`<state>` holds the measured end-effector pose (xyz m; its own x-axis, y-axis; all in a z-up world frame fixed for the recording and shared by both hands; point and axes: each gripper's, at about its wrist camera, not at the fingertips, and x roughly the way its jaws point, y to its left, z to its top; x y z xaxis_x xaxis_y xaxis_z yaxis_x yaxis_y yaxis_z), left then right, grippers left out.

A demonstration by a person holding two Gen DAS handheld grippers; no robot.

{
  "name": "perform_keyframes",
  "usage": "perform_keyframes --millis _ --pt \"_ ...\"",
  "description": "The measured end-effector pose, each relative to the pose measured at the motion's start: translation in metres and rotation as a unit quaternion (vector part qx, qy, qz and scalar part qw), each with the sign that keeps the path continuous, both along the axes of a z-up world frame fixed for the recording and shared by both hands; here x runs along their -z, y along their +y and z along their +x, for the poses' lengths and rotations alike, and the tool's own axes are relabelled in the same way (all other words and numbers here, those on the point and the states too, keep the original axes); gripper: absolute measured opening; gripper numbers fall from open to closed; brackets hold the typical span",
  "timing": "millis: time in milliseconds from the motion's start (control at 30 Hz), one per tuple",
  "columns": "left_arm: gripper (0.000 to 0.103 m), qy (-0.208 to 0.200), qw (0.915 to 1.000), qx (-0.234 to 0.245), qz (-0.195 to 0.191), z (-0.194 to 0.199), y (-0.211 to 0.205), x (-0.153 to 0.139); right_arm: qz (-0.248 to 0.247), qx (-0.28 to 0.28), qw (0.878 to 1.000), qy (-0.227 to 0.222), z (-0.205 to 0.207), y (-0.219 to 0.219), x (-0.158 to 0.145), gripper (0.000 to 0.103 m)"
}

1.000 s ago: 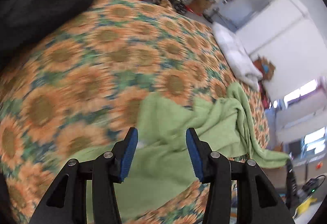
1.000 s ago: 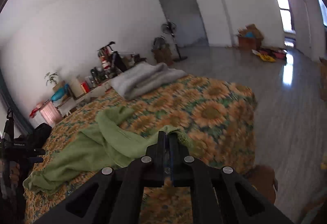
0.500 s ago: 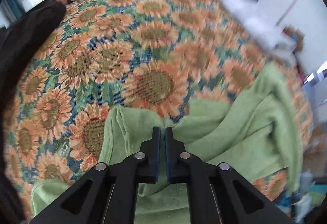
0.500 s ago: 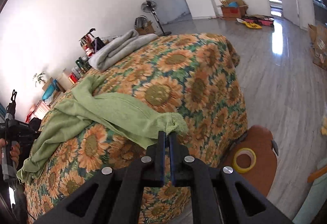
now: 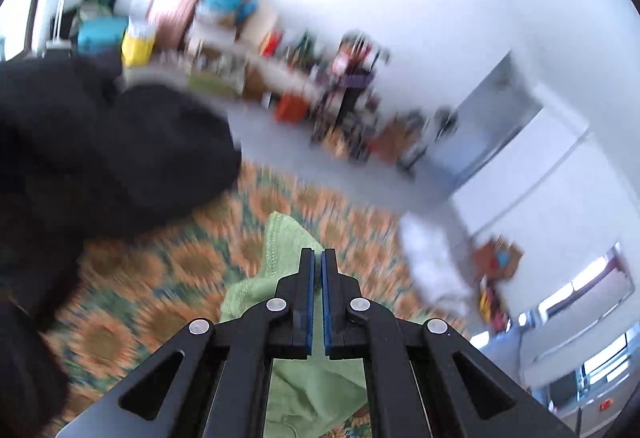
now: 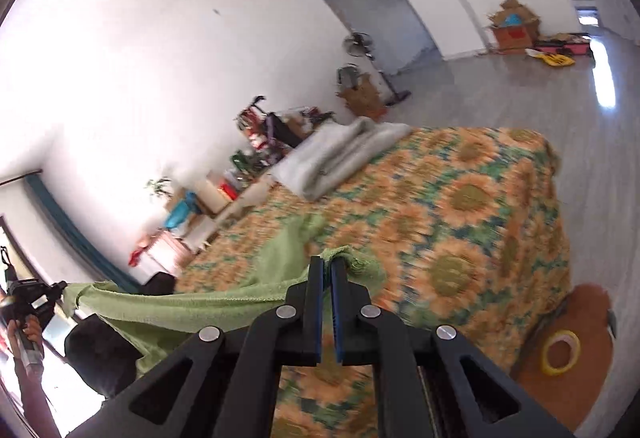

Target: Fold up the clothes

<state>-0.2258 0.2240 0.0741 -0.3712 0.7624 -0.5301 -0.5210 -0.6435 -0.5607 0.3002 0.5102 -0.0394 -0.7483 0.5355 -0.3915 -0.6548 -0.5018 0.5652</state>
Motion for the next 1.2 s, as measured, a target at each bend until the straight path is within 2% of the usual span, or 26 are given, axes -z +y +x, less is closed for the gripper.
perform_keyframes --millis 67,167,233,333,367,433,500,533,567,600,633,700,733,767,867,933,1000,1033,1067,1100,1133,1167,1200 --pt "0.0 0.037 0.9989 -0.017 0.025 0.01 -0.03 -0.031 0.032 -0.009 0.999 0.013 -0.013 -0.007 -0.024 0.005" --pt "0.0 0.102 0.9919 -0.055 0.052 0.035 -0.078 -0.079 0.093 -0.025 0.995 0.04 -0.026 -0.023 -0.066 0.005" --pt "0.0 0.117 0.9893 -0.056 0.066 0.052 -0.105 -0.103 0.125 -0.036 0.991 0.038 -0.032 -0.038 -0.086 0.005" --pt "0.0 0.139 0.9887 -0.044 0.037 0.076 -0.124 -0.115 0.162 -0.046 0.986 0.015 -0.044 -0.06 -0.106 0.005" --pt "0.0 0.144 0.9886 -0.037 0.024 0.083 -0.128 -0.117 0.164 -0.043 0.986 -0.001 -0.046 -0.066 -0.103 0.005" --pt "0.0 0.115 0.9934 -0.001 -0.007 0.09 -0.12 -0.097 0.147 -0.042 0.988 -0.018 -0.046 -0.075 -0.089 0.005" --pt "0.004 0.057 0.9961 0.037 -0.056 0.09 -0.1 -0.062 0.118 -0.037 0.992 -0.031 -0.041 -0.082 -0.067 0.005" --pt "0.021 0.012 0.9952 0.051 -0.083 0.088 -0.085 -0.036 0.107 -0.032 0.993 -0.041 -0.037 -0.083 -0.057 0.005" --pt "0.048 -0.034 0.9913 0.064 -0.11 0.086 -0.069 -0.01 0.098 -0.028 0.993 -0.052 -0.033 -0.084 -0.046 0.005" --pt "0.055 -0.08 0.9844 0.077 -0.136 0.084 -0.053 0.017 0.088 -0.023 0.994 -0.062 -0.029 -0.086 -0.035 0.005" --pt "0.056 -0.115 0.979 0.084 -0.146 0.085 -0.039 0.04 0.079 -0.019 0.994 -0.072 -0.025 -0.086 -0.024 0.005" --pt "0.056 -0.155 0.9693 0.084 -0.172 0.092 -0.011 0.082 0.061 -0.008 0.994 -0.09 -0.015 -0.086 -0.001 0.005" --pt "0.052 -0.156 0.9656 0.083 -0.191 0.097 0.005 0.098 0.052 -0.004 0.994 -0.096 -0.009 -0.083 0.009 0.005" --pt "0.046 -0.165 0.962 0.091 -0.197 0.102 0.02 0.109 0.039 0.0 0.994 -0.102 -0.005 -0.08 0.018 0.005" --pt "0.042 -0.194 0.9501 0.117 -0.215 0.117 0.066 0.142 0.006 0.01 0.994 -0.105 0.018 -0.072 0.038 0.005" --pt "0.042 -0.178 0.9508 0.125 -0.22 0.124 0.093 0.141 -0.008 0.016 0.995 -0.102 0.03 -0.07 0.046 0.005" --pt "0.042 -0.153 0.9509 0.118 -0.242 0.124 0.119 0.145 -0.022 0.017 0.996 -0.087 0.04 -0.068 0.053 0.005" --pt "0.042 -0.142 0.9496 0.113 -0.256 0.121 0.131 0.15 -0.029 0.016 0.997 -0.076 0.044 -0.068 0.056 0.005" --pt "0.041 -0.137 0.9425 0.097 -0.289 0.118 0.14 0.159 -0.036 0.013 0.997 -0.068 0.048 -0.067 0.058 0.005" --pt "0.035 -0.145 0.9356 0.081 -0.312 0.115 0.141 0.168 -0.038 0.011 0.997 -0.068 0.048 -0.067 0.059 0.005" --pt "0.021 -0.152 0.928 0.064 -0.334 0.112 0.141 0.177 -0.037 0.009 0.997 -0.072 0.047 -0.067 0.059 0.005" --pt "0.015 -0.162 0.9259 0.057 -0.337 0.11 0.137 0.185 -0.036 0.007 0.996 -0.076 0.046 -0.067 0.06 0.005" --pt "0.012 -0.158 0.9314 0.05 -0.324 0.108 0.134 0.185 -0.035 0.006 0.996 -0.081 0.044 -0.067 0.06 0.005"
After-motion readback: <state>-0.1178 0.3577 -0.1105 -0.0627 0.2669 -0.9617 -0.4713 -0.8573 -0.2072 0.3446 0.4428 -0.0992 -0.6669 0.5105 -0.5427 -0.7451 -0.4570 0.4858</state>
